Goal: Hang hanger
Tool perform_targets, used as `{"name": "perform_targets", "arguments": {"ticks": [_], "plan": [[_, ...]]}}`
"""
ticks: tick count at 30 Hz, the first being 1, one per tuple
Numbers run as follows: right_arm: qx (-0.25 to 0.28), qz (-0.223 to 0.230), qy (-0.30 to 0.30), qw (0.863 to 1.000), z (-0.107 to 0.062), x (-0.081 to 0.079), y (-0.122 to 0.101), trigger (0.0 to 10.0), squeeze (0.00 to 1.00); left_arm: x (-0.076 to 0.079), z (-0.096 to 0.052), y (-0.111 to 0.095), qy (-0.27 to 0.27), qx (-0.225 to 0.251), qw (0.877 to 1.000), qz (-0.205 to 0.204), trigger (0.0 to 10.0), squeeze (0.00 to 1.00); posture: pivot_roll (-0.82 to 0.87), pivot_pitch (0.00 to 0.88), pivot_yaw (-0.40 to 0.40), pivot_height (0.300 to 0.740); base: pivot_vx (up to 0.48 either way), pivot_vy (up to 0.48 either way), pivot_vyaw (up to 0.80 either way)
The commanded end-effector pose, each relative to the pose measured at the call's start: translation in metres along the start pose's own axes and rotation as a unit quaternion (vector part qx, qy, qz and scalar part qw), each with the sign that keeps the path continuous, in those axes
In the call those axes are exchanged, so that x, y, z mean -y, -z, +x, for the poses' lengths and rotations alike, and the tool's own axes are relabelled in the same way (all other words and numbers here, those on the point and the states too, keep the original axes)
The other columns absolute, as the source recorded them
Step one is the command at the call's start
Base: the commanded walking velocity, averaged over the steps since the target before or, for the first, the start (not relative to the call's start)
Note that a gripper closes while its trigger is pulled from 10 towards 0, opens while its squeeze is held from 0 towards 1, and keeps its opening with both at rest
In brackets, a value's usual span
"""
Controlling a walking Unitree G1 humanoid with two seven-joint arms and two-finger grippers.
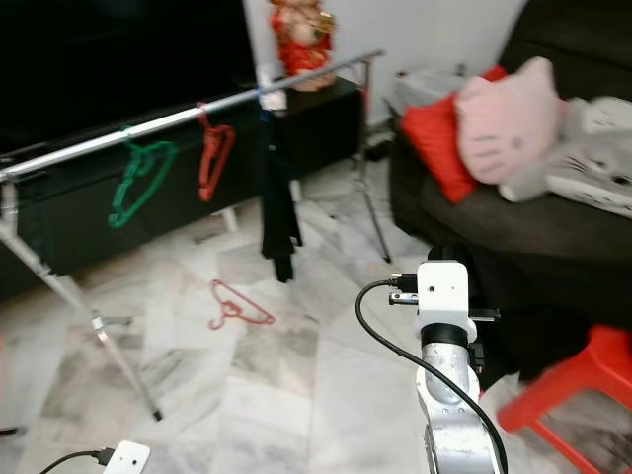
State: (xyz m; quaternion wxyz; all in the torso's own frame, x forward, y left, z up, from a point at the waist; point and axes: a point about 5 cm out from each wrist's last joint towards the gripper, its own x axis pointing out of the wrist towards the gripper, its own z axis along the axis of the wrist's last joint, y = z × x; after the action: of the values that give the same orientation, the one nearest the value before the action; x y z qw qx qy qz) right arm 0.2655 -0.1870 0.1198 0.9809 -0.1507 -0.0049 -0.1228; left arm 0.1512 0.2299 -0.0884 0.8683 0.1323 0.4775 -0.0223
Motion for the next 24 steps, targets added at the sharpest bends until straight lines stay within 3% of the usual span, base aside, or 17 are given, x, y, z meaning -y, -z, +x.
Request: {"name": "perform_targets", "arguments": {"ticks": [1, 11, 16, 21, 22, 24], "plan": [[0.002, 0.001, -0.001, 1.000, 0.001, 0.002, 0.001, 10.0, 0.00, 0.000, 0.000, 0.001, 0.002, -0.003, 1.000, -0.010, 10.0, 0.00, -0.16, 0.000, 0.074, 0.740, 0.000, 0.000, 0.80], [0.000, 0.002, -0.006, 1.000, 0.003, 0.002, 0.002, 10.0, 0.00, -0.011, -0.003, 0.005, -0.022, 0.003, 1.000, -0.014, 10.0, 0.00, -0.16, 0.000, 0.070, 0.740, 0.000, 0.000, 0.80], [-0.009, 0.013, 0.009, 1.000, 0.006, 0.008, 0.008, 10.0, 0.00, -0.024, -0.002, -0.012, -0.051, 0.051, 0.997, -0.030, 10.0, 0.00, -0.15, 0.000, 0.068, 0.740, 0.000, 0.000, 0.00], [-0.026, 0.061, 0.036, 0.997, 0.008, 0.013, 0.019, 10.0, 0.00, -0.038, -0.003, -0.052, -0.074, 0.156, 0.984, -0.051, 10.0, 0.00, -0.14, 0.000, 0.061, 0.740, 0.000, 0.000, 0.00], [-0.027, 0.061, 0.035, 0.997, 0.007, 0.013, 0.022, 10.0, 0.00, -0.041, -0.006, -0.076, -0.076, 0.212, 0.973, -0.055, 10.0, 0.00, -0.13, 0.000, 0.059, 0.740, 0.000, 0.000, 0.00], [-0.029, 0.060, 0.034, 0.997, 0.007, 0.013, 0.026, 10.0, 0.00, -0.043, -0.008, -0.092, -0.078, 0.249, 0.964, -0.055, 10.0, 0.00, -0.13, 0.000, 0.058, 0.740, 0.000, 0.000, 0.00]]}}
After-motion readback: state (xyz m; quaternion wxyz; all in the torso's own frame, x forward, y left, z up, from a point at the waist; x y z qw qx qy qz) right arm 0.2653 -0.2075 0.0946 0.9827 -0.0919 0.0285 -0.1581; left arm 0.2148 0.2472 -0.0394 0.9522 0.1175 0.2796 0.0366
